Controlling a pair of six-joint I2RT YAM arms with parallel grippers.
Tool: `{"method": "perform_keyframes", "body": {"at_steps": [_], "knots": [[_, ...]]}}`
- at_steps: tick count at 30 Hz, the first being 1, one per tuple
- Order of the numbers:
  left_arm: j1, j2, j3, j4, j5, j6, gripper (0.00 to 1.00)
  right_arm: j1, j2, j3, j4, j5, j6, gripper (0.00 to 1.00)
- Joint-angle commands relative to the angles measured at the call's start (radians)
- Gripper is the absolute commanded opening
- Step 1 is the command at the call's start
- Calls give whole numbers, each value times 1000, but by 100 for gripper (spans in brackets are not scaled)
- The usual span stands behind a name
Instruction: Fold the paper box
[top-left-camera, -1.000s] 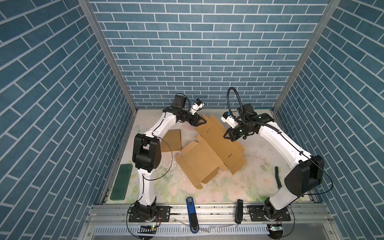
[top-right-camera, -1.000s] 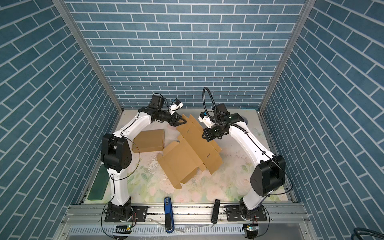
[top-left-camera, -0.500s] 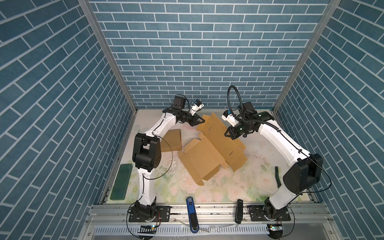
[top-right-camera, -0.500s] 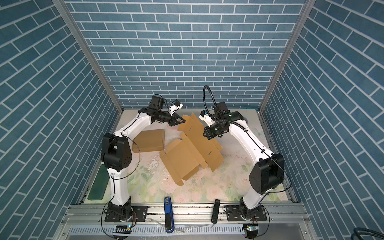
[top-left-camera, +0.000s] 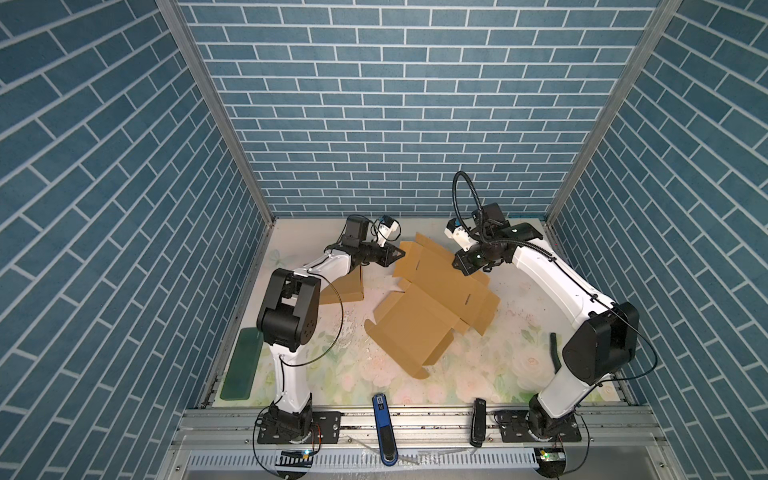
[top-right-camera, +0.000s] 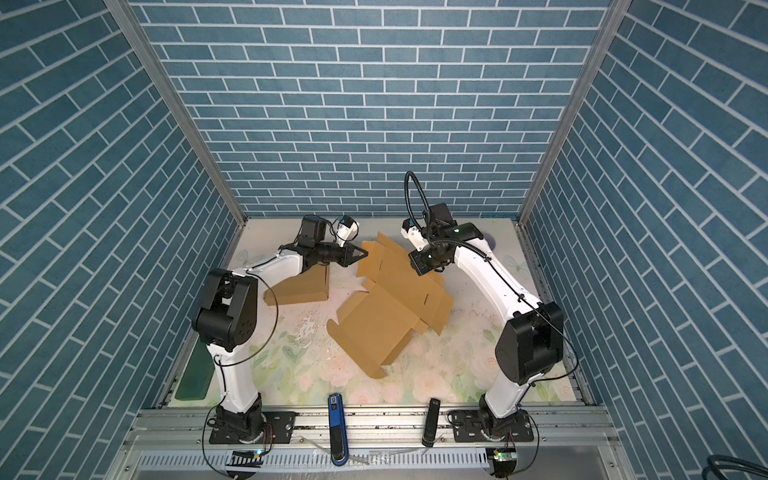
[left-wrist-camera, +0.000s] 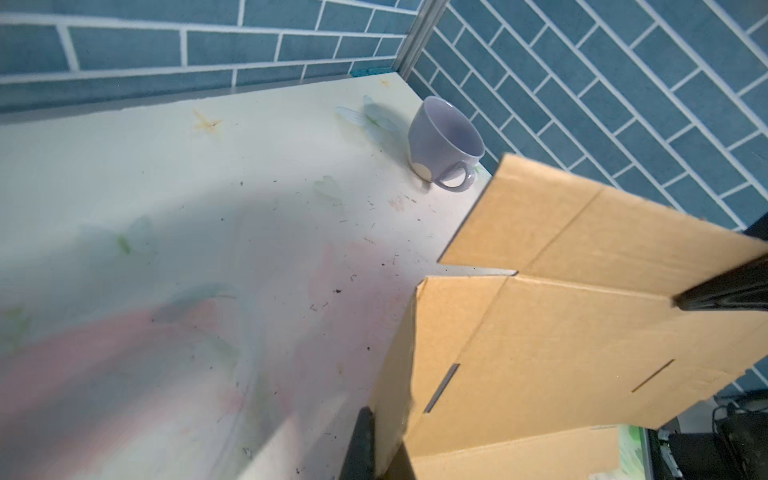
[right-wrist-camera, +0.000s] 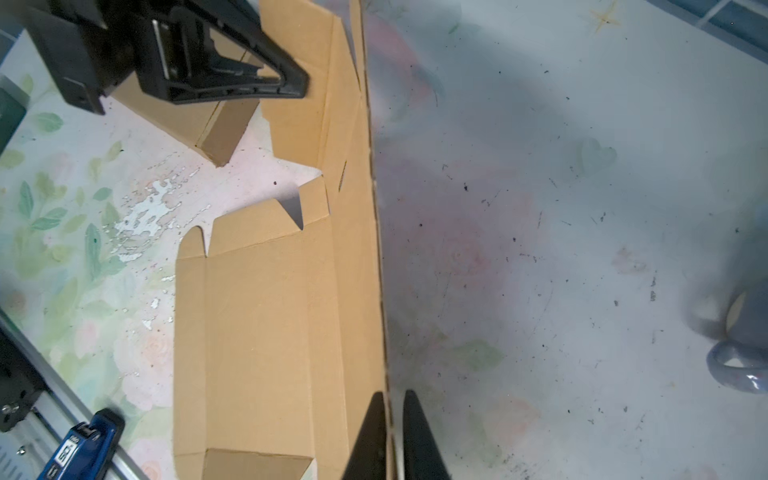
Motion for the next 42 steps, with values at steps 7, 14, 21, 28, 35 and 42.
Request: {"method": "perform_keyframes", "body": {"at_steps": [7,14,21,28,35,42], "knots": [[-5,-96,-167,401,-123,-236,0,66,103,53,34,191,-83,10],[-41,-151,-276,483,-207,-262,0,88,125,10,154,268,-157,9],[-35,-175,-291,413,-221,-229,13,90,104,-20,176,163,-237,1],[18,-189,-159,281,-152,-198,47,110,73,-71,162,86,-300,0],[29,-157,65,-7,-59,9,54,113,53,-97,164,71,-310,0],[29,-103,128,-86,36,74,53,113,52,-95,159,67,-312,0]]}}
